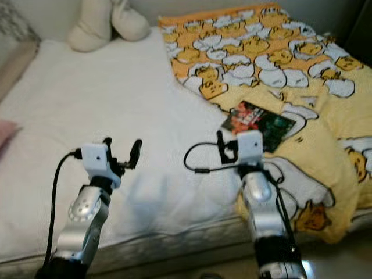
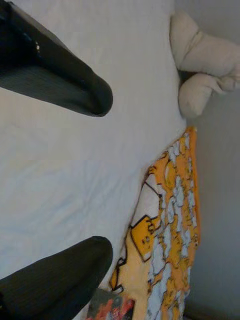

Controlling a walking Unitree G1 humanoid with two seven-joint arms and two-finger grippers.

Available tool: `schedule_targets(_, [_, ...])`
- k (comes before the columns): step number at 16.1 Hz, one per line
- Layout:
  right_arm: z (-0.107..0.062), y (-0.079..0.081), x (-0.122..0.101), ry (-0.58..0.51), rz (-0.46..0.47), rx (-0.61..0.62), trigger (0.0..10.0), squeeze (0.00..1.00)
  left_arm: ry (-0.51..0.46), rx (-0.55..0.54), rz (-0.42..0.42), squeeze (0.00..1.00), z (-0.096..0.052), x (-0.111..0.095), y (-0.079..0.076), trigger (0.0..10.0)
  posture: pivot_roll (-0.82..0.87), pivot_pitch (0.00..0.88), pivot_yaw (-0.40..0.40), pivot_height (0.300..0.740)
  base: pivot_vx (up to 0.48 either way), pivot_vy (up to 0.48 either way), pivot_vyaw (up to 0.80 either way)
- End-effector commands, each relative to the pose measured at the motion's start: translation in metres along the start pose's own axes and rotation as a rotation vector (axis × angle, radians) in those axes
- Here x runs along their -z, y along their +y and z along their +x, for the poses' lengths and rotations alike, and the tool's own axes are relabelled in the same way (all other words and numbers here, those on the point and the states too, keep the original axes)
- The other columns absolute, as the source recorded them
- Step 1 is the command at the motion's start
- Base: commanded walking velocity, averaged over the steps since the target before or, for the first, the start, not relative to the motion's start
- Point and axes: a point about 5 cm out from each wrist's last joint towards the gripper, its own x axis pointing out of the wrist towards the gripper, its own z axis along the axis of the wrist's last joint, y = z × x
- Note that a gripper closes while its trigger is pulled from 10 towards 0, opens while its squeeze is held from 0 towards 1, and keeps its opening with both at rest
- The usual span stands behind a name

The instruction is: Clean up the room

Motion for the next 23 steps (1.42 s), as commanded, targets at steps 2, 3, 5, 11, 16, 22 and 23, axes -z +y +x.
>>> schedule_targets(2, [0.002, 0.004, -0.001, -0.01, 0.017, -0.015, 10.0, 0.0, 0.017, -0.086, -0.026, 0.0, -0.004, 0.003, 0.014, 10.0, -0.16, 0.0, 0.123, 0.74, 0.124, -0.208, 0.0])
schedule_targets(3, [-0.003, 0.001, 0.004, 0.0, 0.024, -0.013, 10.0, 0.0, 0.034, -0.129, -0.022, 0.0, -0.01, 0.008, 0.028, 10.0, -0.16, 0.0, 0.121, 0.74, 0.247, 0.0, 0.0])
schedule_targets(5, [-0.011, -0.001, 0.008, -0.006, 0.04, -0.02, 10.0, 0.0, 0.026, -0.127, 0.006, 0.0, -0.015, 0.007, 0.035, 10.0, -0.16, 0.0, 0.121, 0.74, 0.3, 0.0, 0.0])
schedule_targets(11, [-0.005, -0.001, 0.014, 0.03, 0.071, -0.015, 10.0, 0.0, -0.013, -0.062, 0.032, 0.0, -0.001, -0.004, 0.021, 10.0, -0.15, 0.0, 0.128, 0.74, 0.412, -0.082, 0.0])
schedule_targets(16, [0.001, -0.002, 0.008, 0.018, 0.067, -0.029, 10.0, 0.0, -0.02, -0.028, 0.041, 0.0, -0.004, -0.004, 0.014, 10.0, -0.16, 0.0, 0.131, 0.74, 0.385, -0.049, 0.0])
schedule_targets(22, [0.001, 0.001, 0.01, 0.025, 0.072, -0.038, 10.0, 0.0, -0.007, -0.052, 0.053, 0.0, -0.005, -0.002, 0.016, 10.0, -0.15, 0.0, 0.131, 0.74, 0.0, 0.0, 0.0])
schedule_targets(23, [0.001, 0.001, 0.01, 0.026, 0.072, -0.039, 10.0, 0.0, -0.007, -0.055, 0.054, 0.0, -0.005, -0.002, 0.016, 10.0, -0.15, 0.0, 0.13, 0.74, 0.0, 0.0, 0.0])
